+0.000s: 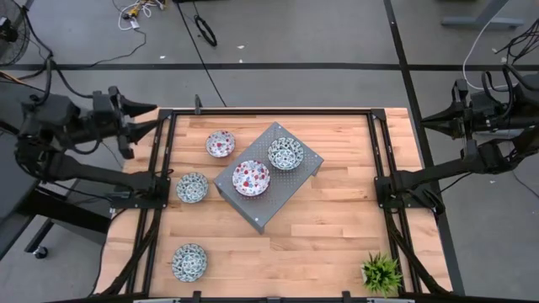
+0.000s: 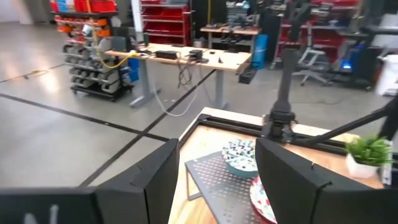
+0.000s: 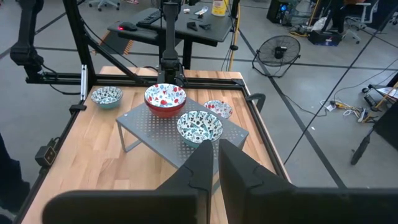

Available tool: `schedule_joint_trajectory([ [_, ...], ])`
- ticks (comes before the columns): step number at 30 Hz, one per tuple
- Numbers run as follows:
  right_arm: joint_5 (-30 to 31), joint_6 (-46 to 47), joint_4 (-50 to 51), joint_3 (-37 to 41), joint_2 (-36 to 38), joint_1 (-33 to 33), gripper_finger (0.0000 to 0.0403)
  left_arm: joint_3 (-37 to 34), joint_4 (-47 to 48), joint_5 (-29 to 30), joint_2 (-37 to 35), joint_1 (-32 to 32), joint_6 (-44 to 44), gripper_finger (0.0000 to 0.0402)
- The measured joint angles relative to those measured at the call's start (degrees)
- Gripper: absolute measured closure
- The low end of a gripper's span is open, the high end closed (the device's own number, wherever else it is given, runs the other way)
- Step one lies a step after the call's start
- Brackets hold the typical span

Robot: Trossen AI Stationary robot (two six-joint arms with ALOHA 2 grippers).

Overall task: Pick & Place Mini bowls
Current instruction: Stack the bottom blue patterned bowl on top of the blue patterned bowl on the shelf

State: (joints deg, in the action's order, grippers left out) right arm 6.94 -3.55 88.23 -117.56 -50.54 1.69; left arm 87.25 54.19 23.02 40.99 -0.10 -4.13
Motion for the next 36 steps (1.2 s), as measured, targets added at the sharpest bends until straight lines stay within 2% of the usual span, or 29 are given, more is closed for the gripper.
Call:
schedule_joint_trajectory([
  [7, 0.0, 0.0, 0.0, 0.0, 0.0, 0.0, 0.0376, 1.8, 0.0, 3.6, 3.9, 0.0, 0.4, 0.0186],
  [14, 0.0, 0.0, 0.0, 0.0, 0.0, 0.0, 0.0376, 1.8, -1.8, 4.3, 6.5, 0.0, 0.4, 0.0186],
  [27, 0.0, 0.0, 0.0, 0.0, 0.0, 0.0, 0.0376, 1.8, -14.6, 4.4, 8.0, 0.0, 5.5, 0.0186],
  [36, 0.0, 0.0, 0.0, 0.0, 0.0, 0.0, 0.0376, 1.8, -18.6, 4.4, 9.0, 0.3, 9.9, 0.0186],
])
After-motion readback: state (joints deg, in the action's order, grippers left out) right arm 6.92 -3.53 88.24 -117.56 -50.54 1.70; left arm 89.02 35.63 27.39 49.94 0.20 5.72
